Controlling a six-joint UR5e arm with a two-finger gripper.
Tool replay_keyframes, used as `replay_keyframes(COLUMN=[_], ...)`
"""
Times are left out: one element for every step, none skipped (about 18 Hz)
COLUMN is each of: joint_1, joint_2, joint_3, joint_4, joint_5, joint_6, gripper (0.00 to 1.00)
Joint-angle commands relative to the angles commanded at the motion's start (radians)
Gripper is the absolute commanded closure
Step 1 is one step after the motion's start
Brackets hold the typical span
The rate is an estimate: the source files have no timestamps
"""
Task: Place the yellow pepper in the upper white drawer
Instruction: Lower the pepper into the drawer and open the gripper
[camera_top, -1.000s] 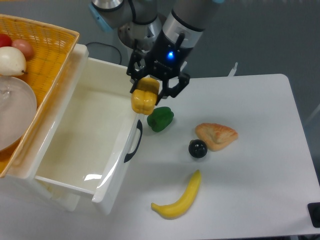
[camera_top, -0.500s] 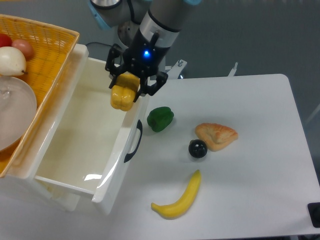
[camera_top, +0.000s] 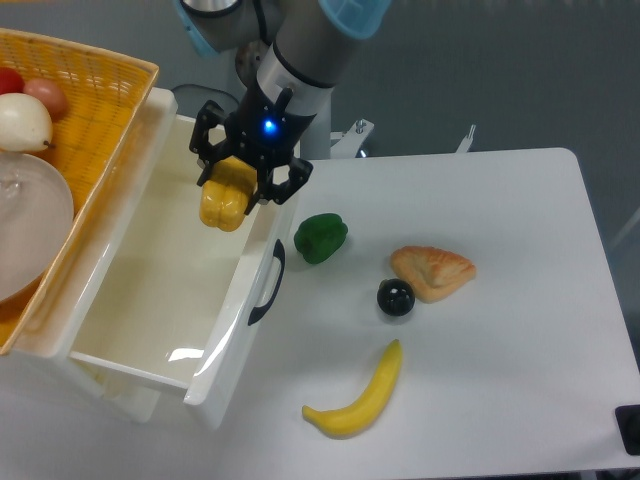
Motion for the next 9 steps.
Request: replay_keyframes(joint_1=[-0.002, -0.002, -0.002, -0.002, -0.002, -0.002, -0.002, -0.002, -0.002], joint_2=[-0.003, -0.003, -0.003, -0.002, -0.002, 0.0, 0.0, 0.0, 0.0], joint_3=[0.0, -0.006, -0.008, -0.009, -0.009, -0.009, -0.009, -0.009, -0.009], joint_4=[0.0, 0.002, 0.008, 0.015, 0.018, 0.021, 0.021, 0.021, 0.021], joint_5=[0.0, 0.002, 0.002, 0.002, 0.0, 0.0, 0.0, 0.0, 0.0], joint_6=[0.0, 0.005, 0.006, 0.009, 0.011, 0.009, 0.009, 0.009, 0.011], gripper=[0.38, 0.3, 0.26, 0.15, 0.0, 0.0, 0.0, 0.0, 0.0])
